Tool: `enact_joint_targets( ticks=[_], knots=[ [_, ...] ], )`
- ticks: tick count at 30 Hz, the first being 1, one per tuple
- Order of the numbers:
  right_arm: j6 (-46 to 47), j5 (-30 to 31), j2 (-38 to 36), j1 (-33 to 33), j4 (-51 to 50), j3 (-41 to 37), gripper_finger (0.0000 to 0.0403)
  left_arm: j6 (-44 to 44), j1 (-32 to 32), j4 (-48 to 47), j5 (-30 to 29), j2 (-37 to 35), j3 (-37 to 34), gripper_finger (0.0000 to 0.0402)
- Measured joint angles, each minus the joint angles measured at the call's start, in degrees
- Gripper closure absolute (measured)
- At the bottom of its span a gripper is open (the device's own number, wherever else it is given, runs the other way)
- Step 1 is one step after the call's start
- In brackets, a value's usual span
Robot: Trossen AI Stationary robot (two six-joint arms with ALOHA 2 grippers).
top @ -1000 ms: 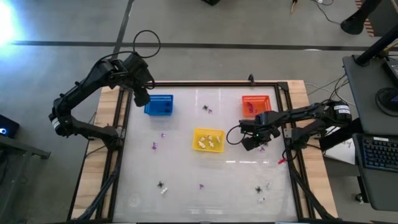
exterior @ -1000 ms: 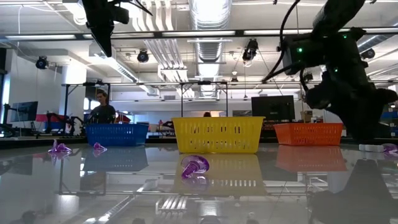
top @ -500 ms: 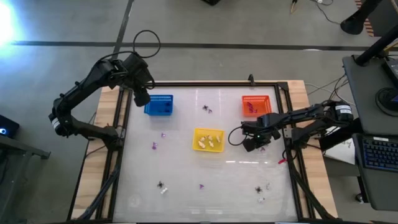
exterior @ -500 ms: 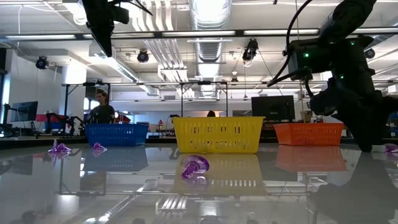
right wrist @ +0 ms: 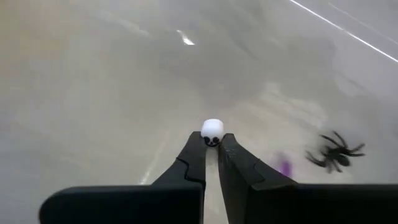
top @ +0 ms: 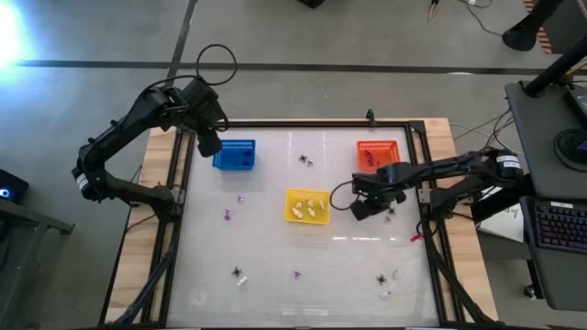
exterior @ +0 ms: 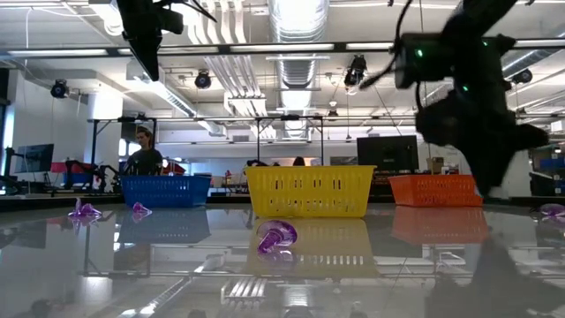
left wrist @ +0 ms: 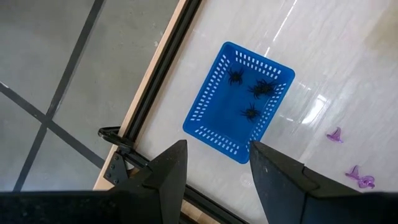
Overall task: Sort Halloween decoration
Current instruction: Put the white skeleton toy into the yellow bin
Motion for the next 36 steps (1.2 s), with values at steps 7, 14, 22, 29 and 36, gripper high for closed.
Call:
enact_joint_targets(
  ticks=[7,14,22,29,36],
  knots=[
    [-0.50,5.62,-0.10,0.00,2.08,9.53,0.0391,0.00,-0.02,-0.02,0.00,0.00,0.00,0.0244],
    [-4.59,7.18,3.03,0.00,8.73,15.77,0.0391,0.00,-0.01,-0.04,0.00,0.00,0.00,0.0244],
    [-9.75,4.95,10.19,0.07,13.56,21.24,0.0391,0.00,-0.02,-0.04,0.00,0.00,0.00,0.0244],
    [-15.43,2.44,18.25,0.88,13.22,26.28,0.0391,-0.61,0.00,-0.52,-0.21,0.36,0.00,0.0244],
    [-20.05,1.24,22.46,0.90,13.30,28.87,0.0391,-0.02,-0.02,-0.90,-1.21,1.56,0.00,0.0244]
  ],
)
